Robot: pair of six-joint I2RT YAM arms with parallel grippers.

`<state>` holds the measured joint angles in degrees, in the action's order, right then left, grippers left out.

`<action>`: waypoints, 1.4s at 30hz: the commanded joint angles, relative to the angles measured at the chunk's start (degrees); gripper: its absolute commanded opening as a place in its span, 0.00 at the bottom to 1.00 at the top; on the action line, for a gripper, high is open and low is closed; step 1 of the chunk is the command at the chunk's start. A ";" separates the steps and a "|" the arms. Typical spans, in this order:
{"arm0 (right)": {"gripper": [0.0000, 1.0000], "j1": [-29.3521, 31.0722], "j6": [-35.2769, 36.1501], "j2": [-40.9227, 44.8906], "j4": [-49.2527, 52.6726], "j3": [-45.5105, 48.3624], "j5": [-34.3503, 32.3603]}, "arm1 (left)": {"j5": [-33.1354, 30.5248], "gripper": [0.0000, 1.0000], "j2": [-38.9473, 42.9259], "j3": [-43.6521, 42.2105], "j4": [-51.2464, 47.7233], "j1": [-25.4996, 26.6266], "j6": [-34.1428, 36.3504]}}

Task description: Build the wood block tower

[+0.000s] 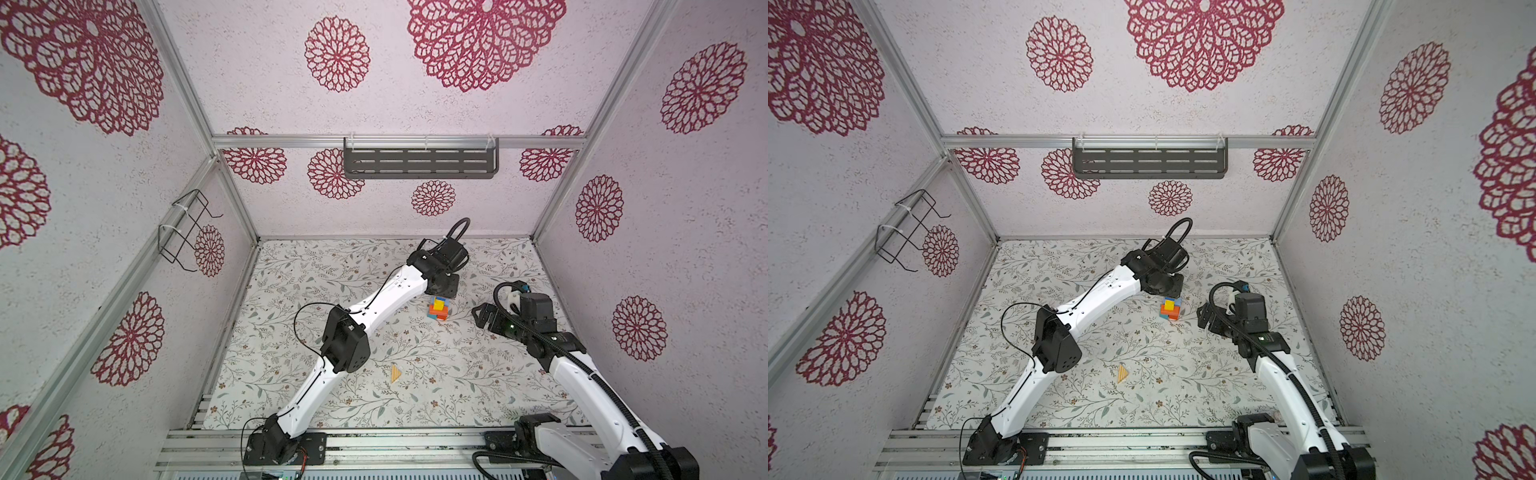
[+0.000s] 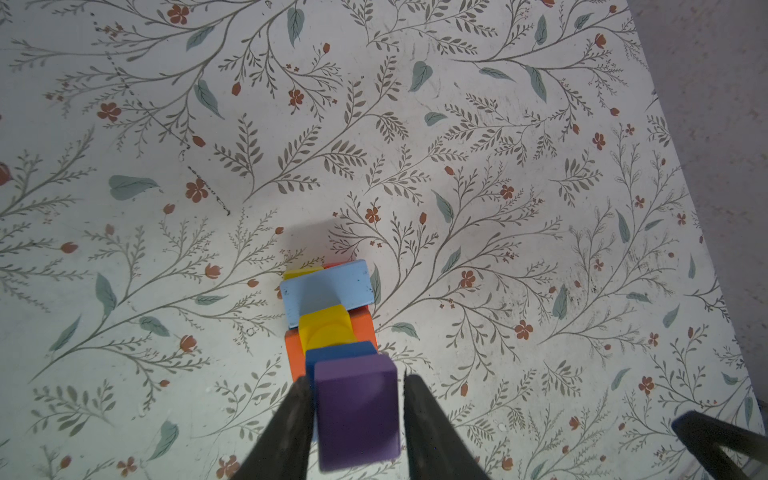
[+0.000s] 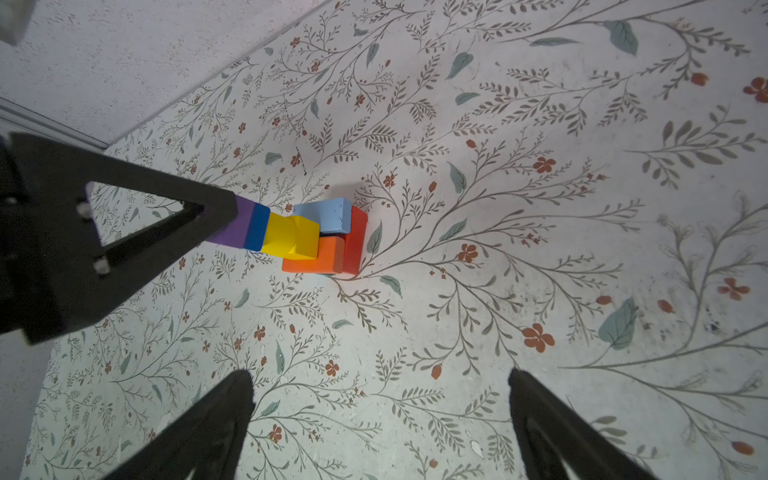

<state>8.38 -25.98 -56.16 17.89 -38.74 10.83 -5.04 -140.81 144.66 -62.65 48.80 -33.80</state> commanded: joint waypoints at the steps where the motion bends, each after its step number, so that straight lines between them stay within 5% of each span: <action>1: 0.99 -0.39 1.10 0.35 -0.66 0.07 -0.02 | -0.67 0.39 -0.86 1.02 0.58 -0.34 0.68; 6: 0.99 -0.40 1.10 0.29 -0.61 0.05 -0.02 | -1.02 0.44 -0.45 1.10 0.66 -0.37 0.83; 18: 0.99 -0.38 1.19 0.67 1.23 -1.08 -0.42 | -4.90 0.84 3.03 0.77 0.63 -0.59 2.06; 24: 0.98 0.51 0.76 0.94 3.85 -2.44 -0.78 | -8.84 0.99 11.10 -7.39 2.44 -1.54 2.06; 34: 0.91 3.85 -1.12 3.04 6.63 -3.32 -2.79 | -11.65 0.90 33.08 -37.66 10.47 -2.48 0.56; 42: 0.91 7.49 -2.71 2.22 6.20 -3.55 -5.44 | -11.47 0.78 41.83 -55.26 11.36 0.97 -3.41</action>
<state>14.85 -27.20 -54.00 24.12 -40.29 7.51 -15.92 -100.09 92.60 -52.16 48.10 -34.81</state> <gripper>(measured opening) 0.914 0.780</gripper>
